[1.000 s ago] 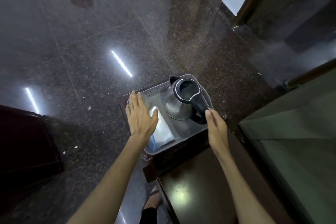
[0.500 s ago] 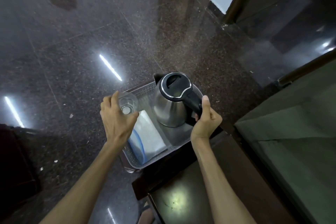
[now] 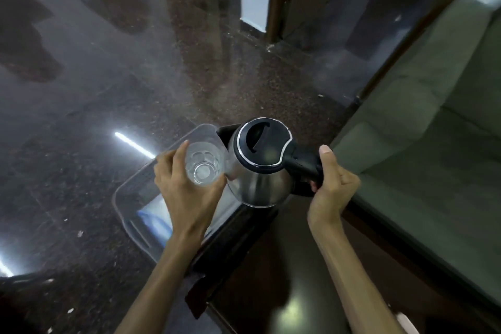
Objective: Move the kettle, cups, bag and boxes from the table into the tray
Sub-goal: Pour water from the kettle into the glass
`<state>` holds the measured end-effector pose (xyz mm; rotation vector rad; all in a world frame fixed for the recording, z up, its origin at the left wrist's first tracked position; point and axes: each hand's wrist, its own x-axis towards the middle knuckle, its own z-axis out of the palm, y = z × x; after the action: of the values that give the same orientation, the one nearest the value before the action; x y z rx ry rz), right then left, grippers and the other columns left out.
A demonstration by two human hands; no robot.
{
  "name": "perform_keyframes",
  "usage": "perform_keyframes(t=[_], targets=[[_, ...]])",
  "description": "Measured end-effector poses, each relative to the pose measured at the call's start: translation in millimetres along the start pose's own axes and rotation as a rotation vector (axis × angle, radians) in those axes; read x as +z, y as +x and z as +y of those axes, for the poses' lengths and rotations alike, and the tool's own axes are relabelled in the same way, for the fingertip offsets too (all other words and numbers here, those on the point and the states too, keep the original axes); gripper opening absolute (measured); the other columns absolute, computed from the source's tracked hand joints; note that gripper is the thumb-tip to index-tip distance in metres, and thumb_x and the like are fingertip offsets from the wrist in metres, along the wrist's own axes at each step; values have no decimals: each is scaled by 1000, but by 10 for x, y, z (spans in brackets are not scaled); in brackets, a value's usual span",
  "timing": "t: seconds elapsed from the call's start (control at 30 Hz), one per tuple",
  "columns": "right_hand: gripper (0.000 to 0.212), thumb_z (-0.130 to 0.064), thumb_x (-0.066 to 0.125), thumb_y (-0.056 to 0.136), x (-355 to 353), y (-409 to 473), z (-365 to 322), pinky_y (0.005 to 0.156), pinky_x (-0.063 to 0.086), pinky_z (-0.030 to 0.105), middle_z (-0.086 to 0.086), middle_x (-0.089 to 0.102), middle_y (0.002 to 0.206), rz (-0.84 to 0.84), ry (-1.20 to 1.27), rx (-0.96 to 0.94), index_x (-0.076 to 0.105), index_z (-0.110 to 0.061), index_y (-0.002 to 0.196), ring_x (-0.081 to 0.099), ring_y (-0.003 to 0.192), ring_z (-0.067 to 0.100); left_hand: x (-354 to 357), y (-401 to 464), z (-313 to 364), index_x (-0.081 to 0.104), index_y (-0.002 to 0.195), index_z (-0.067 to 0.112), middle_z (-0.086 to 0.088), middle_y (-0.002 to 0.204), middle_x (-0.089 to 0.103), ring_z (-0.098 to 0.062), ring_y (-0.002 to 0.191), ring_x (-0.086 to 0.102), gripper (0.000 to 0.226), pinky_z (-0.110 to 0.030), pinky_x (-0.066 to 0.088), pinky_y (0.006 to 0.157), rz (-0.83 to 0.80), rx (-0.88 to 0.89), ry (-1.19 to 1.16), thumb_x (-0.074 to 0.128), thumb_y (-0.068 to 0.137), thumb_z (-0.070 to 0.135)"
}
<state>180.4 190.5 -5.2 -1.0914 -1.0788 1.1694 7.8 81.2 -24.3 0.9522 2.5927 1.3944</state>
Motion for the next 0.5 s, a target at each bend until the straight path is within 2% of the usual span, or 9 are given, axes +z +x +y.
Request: perform_keyframes(t=[0.07, 0.17, 0.23, 0.37, 0.5], targets=[[68, -36, 68, 90, -347, 39, -125, 47, 21, 37, 20, 21, 49, 37, -39, -13, 28, 0, 48, 25, 46, 21, 156, -183, 196, 56, 140, 12, -8, 124, 51, -23, 117, 47, 87, -56, 46, 103, -36, 33, -9, 92, 63, 27], [64, -34, 68, 91, -1022, 75, -298, 50, 20, 38, -5, 24, 44, 84, -80, -40, 28, -18, 44, 24, 46, 18, 439, -571, 551, 58, 139, 12, -9, 123, 53, -27, 117, 50, 86, -54, 47, 101, -93, 84, -46, 93, 63, 28], [63, -33, 68, 92, -1454, 67, -407, 51, 20, 36, -13, 25, 45, 109, -97, -48, 30, -25, 43, 22, 46, 16, 611, -853, 769, 59, 139, 12, -10, 122, 55, -25, 117, 50, 83, -52, 47, 103, -132, 112, -80, 92, 64, 28], [64, -34, 70, 91, -2433, 7, -616, 50, 19, 40, -9, 22, 49, 220, -143, -37, 26, -23, 47, 19, 50, 17, 991, -1538, 1217, 61, 138, 15, -11, 119, 56, -24, 118, 50, 76, -47, 45, 107, -279, 172, -99, 86, 69, 34], [64, -35, 72, 90, -3331, -104, -760, 50, 18, 41, -6, 20, 52, 318, -218, -53, 24, -22, 49, 18, 53, 18, 1309, -2266, 1574, 65, 134, 20, -3, 125, 50, -22, 121, 48, 72, -48, 45, 107, -413, 200, -101, 84, 66, 34]])
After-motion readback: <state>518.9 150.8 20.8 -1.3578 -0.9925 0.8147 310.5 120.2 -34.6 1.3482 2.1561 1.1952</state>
